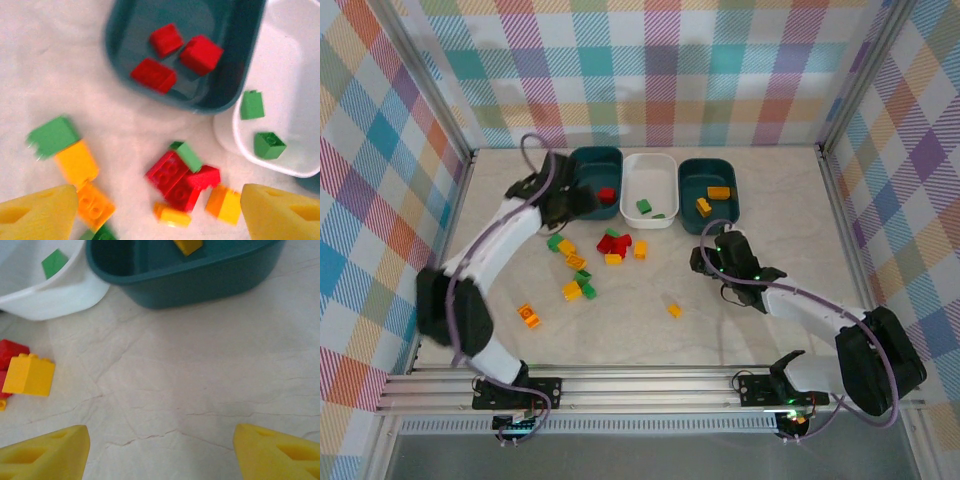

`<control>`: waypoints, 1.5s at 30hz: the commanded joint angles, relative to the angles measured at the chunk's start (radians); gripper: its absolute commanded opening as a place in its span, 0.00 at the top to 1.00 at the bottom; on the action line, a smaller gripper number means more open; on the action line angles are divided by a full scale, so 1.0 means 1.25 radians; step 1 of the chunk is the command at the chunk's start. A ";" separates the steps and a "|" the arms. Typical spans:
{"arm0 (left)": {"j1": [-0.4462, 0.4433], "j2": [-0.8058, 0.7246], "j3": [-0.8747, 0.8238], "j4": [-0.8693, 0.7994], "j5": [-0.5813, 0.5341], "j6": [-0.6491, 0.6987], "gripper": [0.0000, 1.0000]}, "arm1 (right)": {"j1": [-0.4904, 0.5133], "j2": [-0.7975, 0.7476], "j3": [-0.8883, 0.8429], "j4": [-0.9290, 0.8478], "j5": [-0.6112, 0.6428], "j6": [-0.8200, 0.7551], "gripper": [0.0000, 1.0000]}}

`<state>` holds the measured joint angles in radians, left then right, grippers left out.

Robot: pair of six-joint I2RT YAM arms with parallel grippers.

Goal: Sort the legos into containers by color

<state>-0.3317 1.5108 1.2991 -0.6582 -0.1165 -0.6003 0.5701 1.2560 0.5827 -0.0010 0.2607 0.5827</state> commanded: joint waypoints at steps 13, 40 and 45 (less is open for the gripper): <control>0.051 -0.378 -0.358 -0.126 -0.136 -0.168 0.00 | 0.037 -0.014 0.222 -0.184 0.119 -0.075 0.12; 0.106 -0.168 -0.262 -0.005 0.031 -0.098 0.00 | 0.123 0.538 0.599 -0.236 -0.102 0.064 0.20; 0.106 -0.176 -0.278 0.016 0.027 -0.094 0.00 | 0.137 0.594 0.627 -0.252 -0.097 0.065 0.20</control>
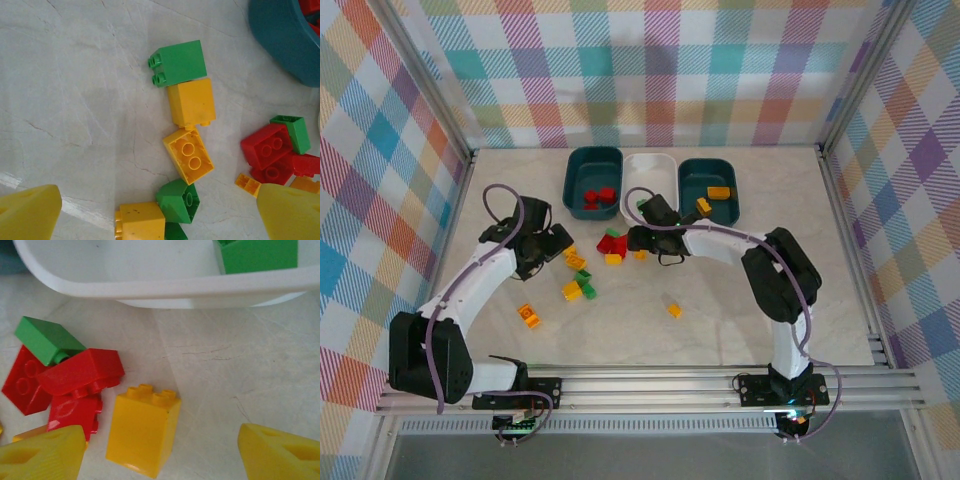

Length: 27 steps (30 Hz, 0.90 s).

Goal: Sort the legos into containers by color

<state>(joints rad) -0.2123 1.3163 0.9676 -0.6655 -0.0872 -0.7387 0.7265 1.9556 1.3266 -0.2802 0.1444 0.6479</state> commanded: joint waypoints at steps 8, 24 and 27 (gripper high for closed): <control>0.011 0.002 -0.024 0.066 0.011 0.017 0.00 | 0.019 0.085 0.055 -0.040 0.033 -0.002 0.23; 0.011 0.040 0.000 0.076 0.056 0.025 0.00 | 0.021 0.048 0.018 -0.051 0.123 -0.028 0.58; 0.006 0.047 0.009 0.066 0.055 0.021 0.01 | 0.021 0.006 -0.017 -0.042 0.123 -0.039 0.64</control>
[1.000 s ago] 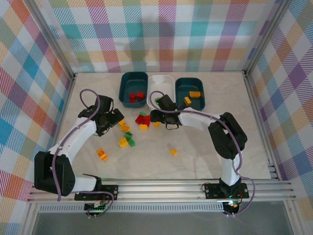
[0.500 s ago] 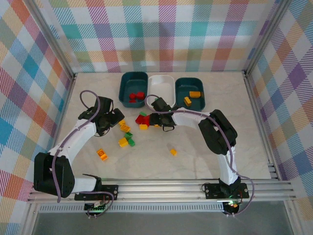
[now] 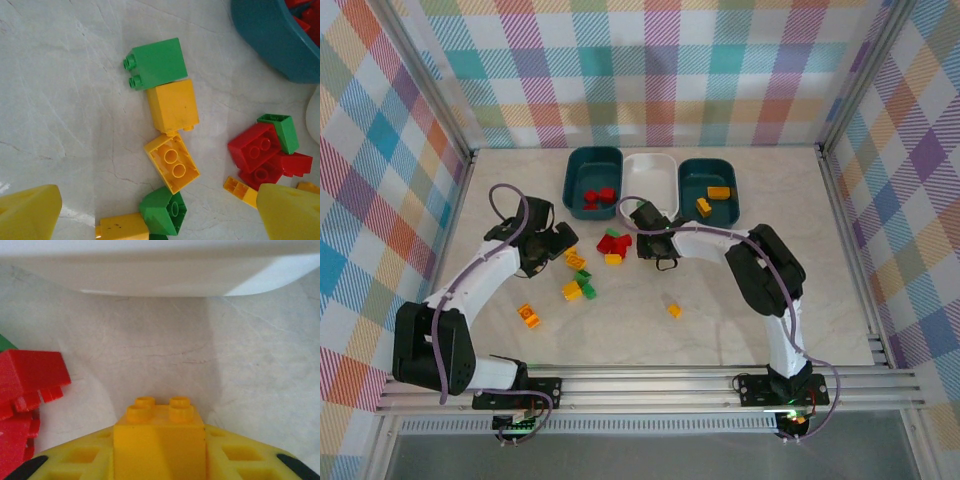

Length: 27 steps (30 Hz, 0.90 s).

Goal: Sort the legos into containers by color

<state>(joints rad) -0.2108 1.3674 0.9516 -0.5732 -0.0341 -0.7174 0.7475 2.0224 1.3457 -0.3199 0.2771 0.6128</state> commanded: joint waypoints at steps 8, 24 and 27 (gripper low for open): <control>-0.059 0.028 0.028 -0.011 -0.011 0.002 0.02 | -0.003 -0.181 -0.083 -0.011 0.014 -0.039 0.66; -0.234 0.142 0.094 0.042 0.035 0.011 0.03 | -0.352 -0.065 0.112 -0.070 -0.032 -0.133 0.63; -0.238 0.158 0.109 0.034 0.040 0.019 0.03 | -0.380 -0.020 0.159 -0.089 -0.049 -0.147 0.61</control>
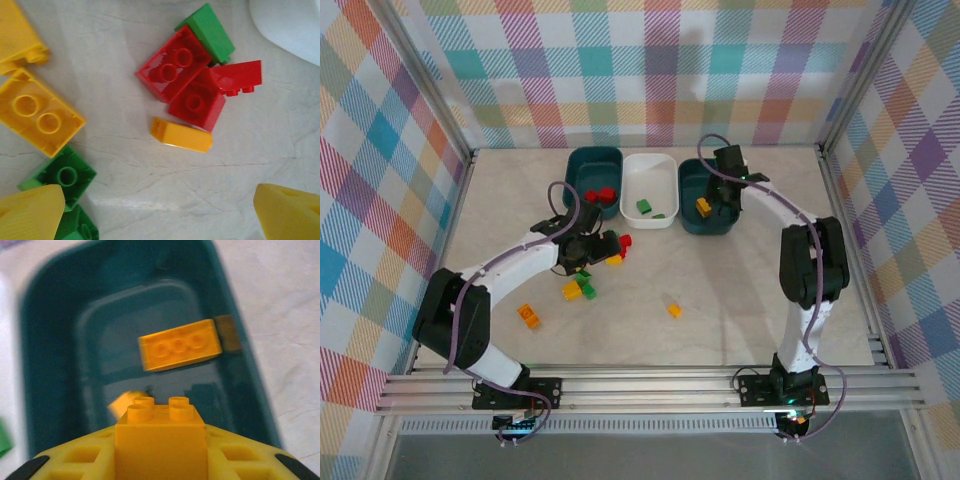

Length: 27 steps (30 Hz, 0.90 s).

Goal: Sort the legos into containers by color

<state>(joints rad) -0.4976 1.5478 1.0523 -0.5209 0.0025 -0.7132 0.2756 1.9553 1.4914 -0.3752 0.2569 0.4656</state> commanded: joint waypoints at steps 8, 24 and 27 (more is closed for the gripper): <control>-0.009 0.028 0.055 -0.019 0.023 0.029 0.03 | -0.014 0.040 0.129 -0.084 -0.036 -0.078 0.34; 0.033 -0.001 0.064 -0.023 -0.010 0.040 0.00 | 0.283 -0.431 -0.389 -0.147 -0.112 -0.158 0.38; 0.046 0.004 0.064 -0.025 -0.010 0.040 0.00 | 0.336 -0.450 -0.442 -0.143 -0.209 -0.154 0.36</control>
<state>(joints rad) -0.4606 1.5734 1.1240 -0.5312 -0.0151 -0.6716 0.6643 1.4178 0.9829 -0.5014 0.1032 0.2970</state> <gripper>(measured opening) 0.996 0.634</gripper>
